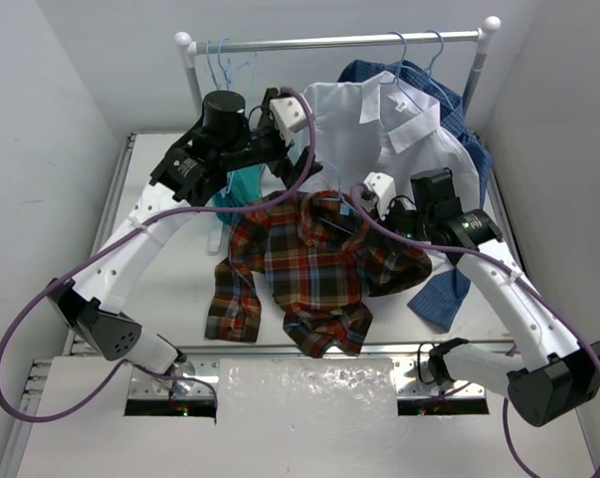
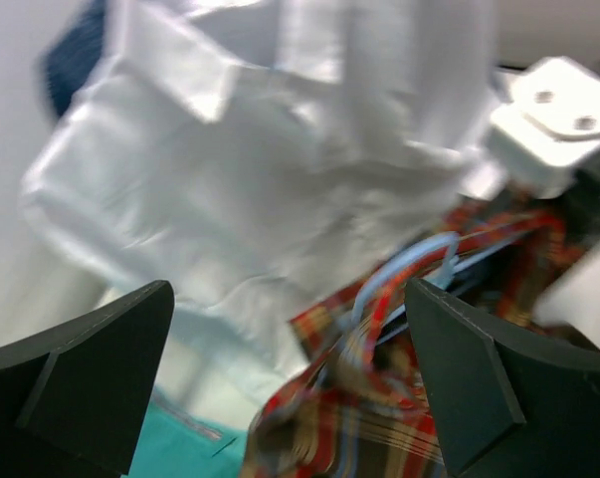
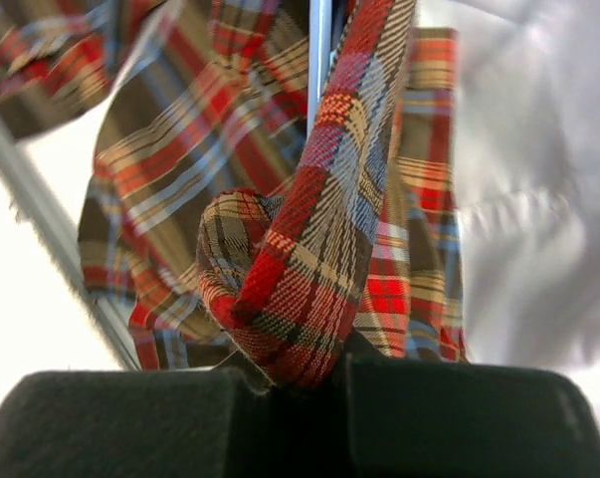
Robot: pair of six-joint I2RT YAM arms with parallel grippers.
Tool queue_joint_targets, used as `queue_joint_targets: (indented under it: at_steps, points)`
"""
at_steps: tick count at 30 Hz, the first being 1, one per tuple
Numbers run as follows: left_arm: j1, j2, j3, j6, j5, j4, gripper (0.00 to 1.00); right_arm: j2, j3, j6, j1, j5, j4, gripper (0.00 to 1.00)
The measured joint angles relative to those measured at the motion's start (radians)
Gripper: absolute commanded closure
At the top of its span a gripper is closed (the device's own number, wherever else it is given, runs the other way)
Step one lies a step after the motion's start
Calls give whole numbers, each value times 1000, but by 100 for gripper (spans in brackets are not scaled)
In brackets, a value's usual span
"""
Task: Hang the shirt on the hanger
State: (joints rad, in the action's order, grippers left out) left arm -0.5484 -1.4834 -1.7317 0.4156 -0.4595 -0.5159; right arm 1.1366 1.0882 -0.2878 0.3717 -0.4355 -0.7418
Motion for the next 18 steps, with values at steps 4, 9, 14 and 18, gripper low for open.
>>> queue_joint_targets:
  at_steps: [4, 9, 14, 18]
  points:
    - [0, 14, 15, -42, 165, 59, 0, -2, -3, 70, -31, 51, 49, 100]
    - [0, 54, 59, -50, 356, 90, 0, 10, -4, 142, -41, 103, 123, 100]
    - [0, 129, 202, -24, 505, 121, 0, 56, 21, 214, -43, 172, 199, 100]
    - [0, 245, 413, 6, 519, 152, 0, 147, 162, 255, -42, 201, 232, 100]
